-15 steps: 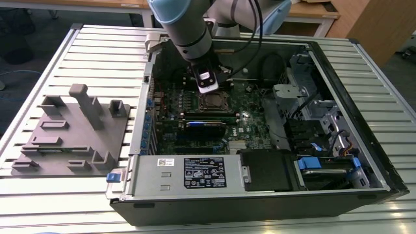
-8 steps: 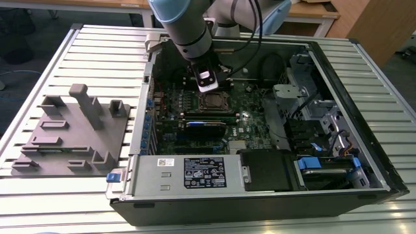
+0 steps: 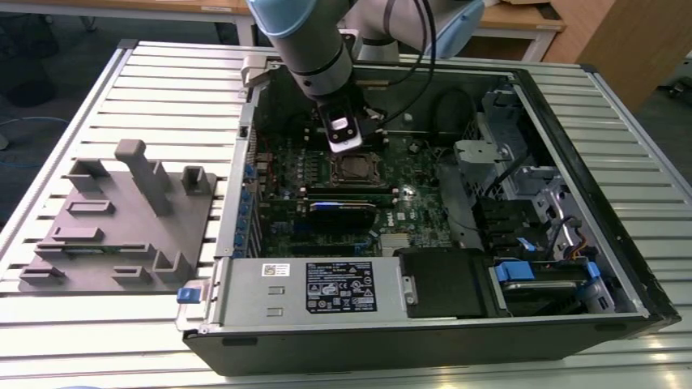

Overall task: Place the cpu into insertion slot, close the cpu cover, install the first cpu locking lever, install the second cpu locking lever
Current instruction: 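Install the first cpu locking lever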

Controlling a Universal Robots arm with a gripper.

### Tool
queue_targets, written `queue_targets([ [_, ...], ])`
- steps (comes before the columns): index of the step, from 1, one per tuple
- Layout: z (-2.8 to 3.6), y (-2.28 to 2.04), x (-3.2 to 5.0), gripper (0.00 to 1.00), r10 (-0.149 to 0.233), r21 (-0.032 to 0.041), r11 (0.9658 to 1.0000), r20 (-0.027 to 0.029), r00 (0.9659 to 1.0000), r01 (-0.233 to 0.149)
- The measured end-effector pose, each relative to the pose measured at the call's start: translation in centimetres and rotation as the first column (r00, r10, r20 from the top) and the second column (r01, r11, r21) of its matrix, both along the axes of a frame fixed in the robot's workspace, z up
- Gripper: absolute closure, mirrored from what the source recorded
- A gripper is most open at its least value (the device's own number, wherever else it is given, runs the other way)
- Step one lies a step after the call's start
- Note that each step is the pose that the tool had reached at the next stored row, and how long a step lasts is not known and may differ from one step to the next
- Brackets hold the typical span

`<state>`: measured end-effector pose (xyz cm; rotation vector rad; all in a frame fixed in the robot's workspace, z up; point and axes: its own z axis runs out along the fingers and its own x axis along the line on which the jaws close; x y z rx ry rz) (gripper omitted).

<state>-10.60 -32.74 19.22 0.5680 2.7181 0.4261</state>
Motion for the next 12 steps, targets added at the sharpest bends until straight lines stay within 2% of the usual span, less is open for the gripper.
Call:
queue_targets([
  [12, -0.24, 0.23, -0.14, 0.90, -0.019, -0.0001, 0.9998, 0.0000, 0.9998, 0.019],
])
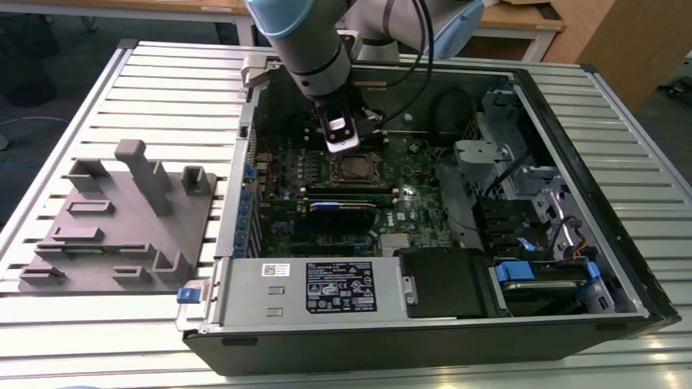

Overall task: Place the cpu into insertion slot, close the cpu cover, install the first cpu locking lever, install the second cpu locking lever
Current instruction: 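Install the first cpu locking lever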

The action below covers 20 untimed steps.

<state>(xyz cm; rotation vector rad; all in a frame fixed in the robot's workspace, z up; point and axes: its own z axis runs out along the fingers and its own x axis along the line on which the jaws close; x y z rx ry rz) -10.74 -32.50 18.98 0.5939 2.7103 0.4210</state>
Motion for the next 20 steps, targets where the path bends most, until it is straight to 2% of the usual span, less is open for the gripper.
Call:
queue_targets([
  [8, -0.13, 0.01, 0.10, 0.90, 0.000, -0.0023, 1.0000, 0.0003, 1.0000, 0.000],
  [15, -0.29, 0.01, 0.10, 0.90, 0.000, -0.0157, 0.9999, 0.0022, 1.0000, 0.000],
  [20, -0.38, 0.01, 0.10, 0.90, 0.000, -0.0208, 0.9998, 0.0026, 1.0000, 0.000],
])
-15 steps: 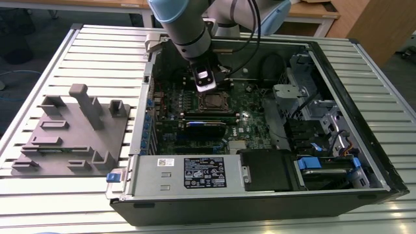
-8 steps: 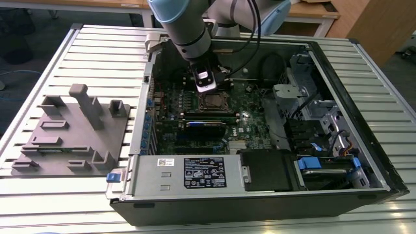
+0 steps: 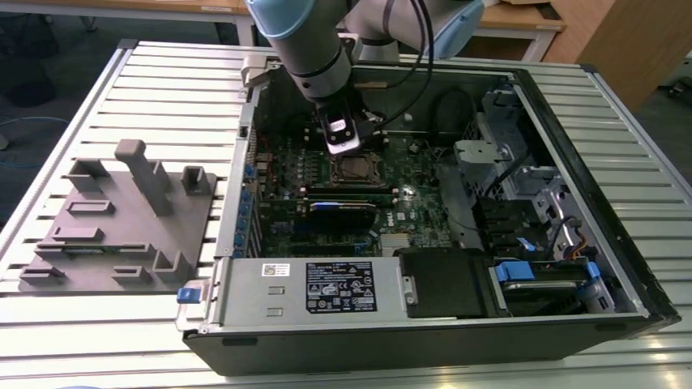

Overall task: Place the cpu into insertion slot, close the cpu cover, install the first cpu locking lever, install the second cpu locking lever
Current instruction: 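Install the first cpu locking lever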

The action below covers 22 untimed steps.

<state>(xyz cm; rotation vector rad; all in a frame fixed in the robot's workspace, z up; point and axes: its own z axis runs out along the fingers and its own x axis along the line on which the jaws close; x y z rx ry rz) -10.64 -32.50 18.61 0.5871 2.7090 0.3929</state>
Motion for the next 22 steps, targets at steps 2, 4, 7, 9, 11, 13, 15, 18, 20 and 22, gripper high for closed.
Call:
queue_targets([
  [2, -0.03, 0.00, 0.01, 0.90, 0.000, -0.0020, 1.0000, 0.0001, 1.0000, 0.000],
  [4, -0.07, 0.00, 0.02, 0.90, 0.000, -0.0035, 1.0000, 0.0002, 1.0000, 0.000],
  [7, -0.12, 0.00, 0.06, 0.90, 0.000, -0.0055, 1.0000, 0.0003, 1.0000, 0.000],
  [9, -0.15, 0.00, 0.08, 0.90, 0.000, -0.0067, 1.0000, 0.0004, 1.0000, 0.000],
  [11, -0.18, 0.00, 0.08, 0.90, 0.000, -0.0075, 1.0000, 0.0004, 1.0000, 0.000],
  [13, -0.21, 0.00, 0.08, 0.90, 0.000, -0.0078, 1.0000, 0.0003, 1.0000, 0.000],
  [15, -0.24, 0.00, 0.09, 0.90, 0.000, -0.0077, 1.0000, 0.0004, 1.0000, 0.000],
  [18, -0.28, 0.00, 0.09, 0.90, 0.000, -0.0078, 1.0000, 0.0004, 1.0000, 0.000],
  [20, -0.29, 0.00, 0.09, 0.90, 0.000, -0.0077, 1.0000, 0.0003, 1.0000, 0.000],
  [22, -0.30, 0.00, 0.09, 0.90, 0.000, -0.0077, 1.0000, 0.0004, 1.0000, 0.000],
])
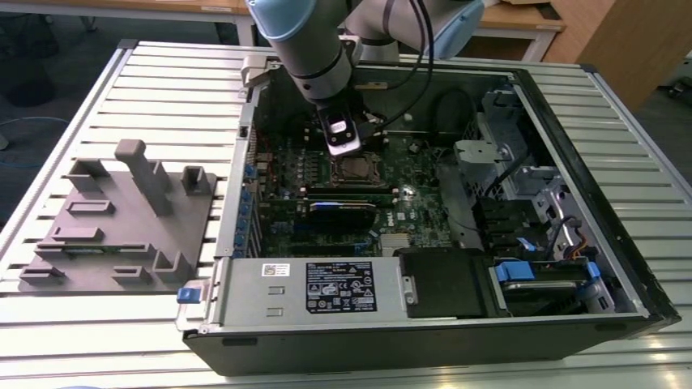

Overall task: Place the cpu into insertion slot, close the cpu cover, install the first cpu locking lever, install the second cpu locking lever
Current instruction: 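Install the first cpu locking lever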

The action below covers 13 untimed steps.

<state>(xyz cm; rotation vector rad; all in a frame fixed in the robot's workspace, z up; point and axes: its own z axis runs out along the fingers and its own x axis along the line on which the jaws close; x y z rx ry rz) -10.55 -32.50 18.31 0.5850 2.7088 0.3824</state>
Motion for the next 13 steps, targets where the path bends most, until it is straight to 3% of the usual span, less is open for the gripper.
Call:
queue_targets([
  [13, -0.02, -0.08, 0.57, 0.90, -0.001, 0.0024, 1.0000, -0.0004, 1.0000, 0.001],
])
